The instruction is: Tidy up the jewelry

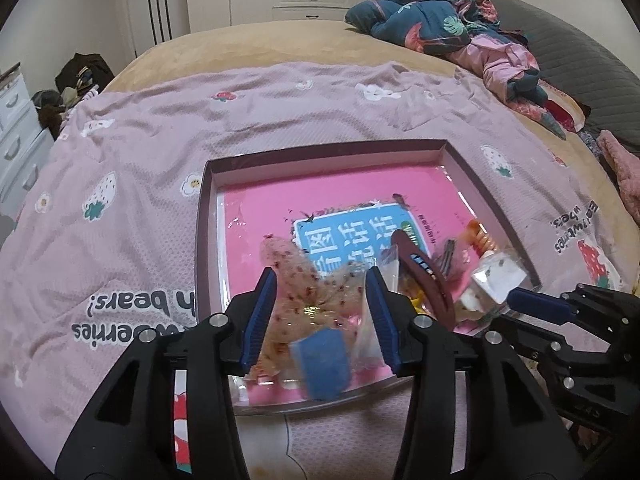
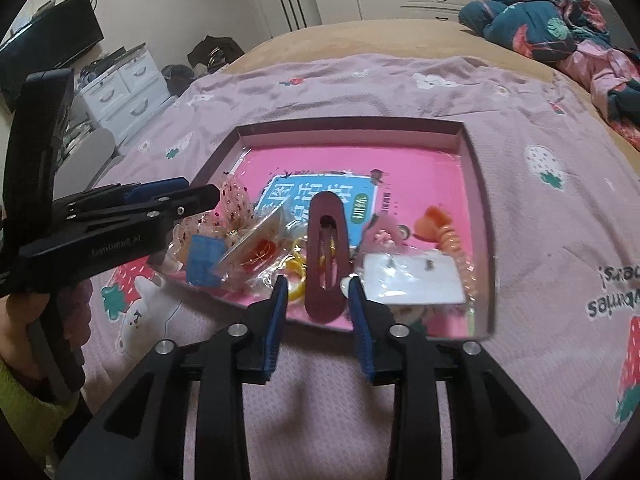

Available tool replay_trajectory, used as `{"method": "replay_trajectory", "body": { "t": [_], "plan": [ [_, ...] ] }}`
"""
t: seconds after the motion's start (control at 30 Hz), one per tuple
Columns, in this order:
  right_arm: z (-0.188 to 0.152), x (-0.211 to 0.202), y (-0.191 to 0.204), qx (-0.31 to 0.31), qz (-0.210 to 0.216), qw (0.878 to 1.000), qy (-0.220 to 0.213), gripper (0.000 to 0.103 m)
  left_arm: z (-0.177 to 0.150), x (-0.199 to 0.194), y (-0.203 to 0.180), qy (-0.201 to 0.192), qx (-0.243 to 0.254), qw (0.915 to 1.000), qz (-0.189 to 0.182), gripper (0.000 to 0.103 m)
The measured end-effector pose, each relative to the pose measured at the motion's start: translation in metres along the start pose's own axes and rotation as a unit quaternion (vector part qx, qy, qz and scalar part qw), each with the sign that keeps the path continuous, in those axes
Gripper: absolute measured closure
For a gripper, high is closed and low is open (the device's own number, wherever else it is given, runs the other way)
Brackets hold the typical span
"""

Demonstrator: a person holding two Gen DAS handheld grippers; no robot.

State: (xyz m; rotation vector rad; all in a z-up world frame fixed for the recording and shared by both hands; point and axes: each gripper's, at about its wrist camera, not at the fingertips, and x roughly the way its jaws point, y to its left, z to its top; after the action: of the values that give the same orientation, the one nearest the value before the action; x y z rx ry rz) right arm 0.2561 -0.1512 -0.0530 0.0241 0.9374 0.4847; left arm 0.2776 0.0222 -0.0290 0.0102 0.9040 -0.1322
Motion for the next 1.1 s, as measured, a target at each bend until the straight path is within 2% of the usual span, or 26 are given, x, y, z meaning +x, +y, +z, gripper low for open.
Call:
{"method": "replay_trajectory", "body": {
  "t": [0.23, 0.43, 0.5, 0.53, 0.7, 0.83, 1.1],
  "plan": [
    [-0.007, -0.036, -0.006, 0.007, -0.014, 0.999, -0.028, 0.053, 0.005, -0.022, -0.01, -0.016, 0.003, 0.9999, 0.0, 0.05],
    [-0.012, -0.071, -0.004, 0.002, -0.03, 0.998, -0.06, 0.03, 0.007, -0.052, -0.02, -0.04, 0.005, 0.9992, -0.002, 0.038],
    [-0.014, -0.082, -0.003, 0.001, -0.036, 0.997, -0.069, 0.019, 0.006, -0.065, -0.023, -0.049, 0.004, 0.9988, -0.002, 0.03],
    [-0.016, -0.089, -0.002, -0.001, -0.041, 0.996, -0.076, 0.017, 0.005, -0.07, -0.024, -0.053, 0.003, 0.9986, -0.003, 0.028],
    [-0.022, -0.114, 0.002, -0.004, -0.047, 0.994, -0.1, 0.011, -0.001, -0.098, -0.029, -0.076, -0.007, 0.9971, -0.006, 0.016],
    [-0.028, -0.135, 0.002, -0.001, -0.046, 0.992, -0.119, 0.008, -0.011, -0.122, -0.032, -0.094, -0.012, 0.9955, -0.005, 0.01],
    [-0.038, -0.163, 0.01, -0.007, -0.049, 0.988, -0.143, 0.006, -0.032, -0.153, -0.035, -0.112, -0.018, 0.9935, 0.002, 0.009]
  ]
}}
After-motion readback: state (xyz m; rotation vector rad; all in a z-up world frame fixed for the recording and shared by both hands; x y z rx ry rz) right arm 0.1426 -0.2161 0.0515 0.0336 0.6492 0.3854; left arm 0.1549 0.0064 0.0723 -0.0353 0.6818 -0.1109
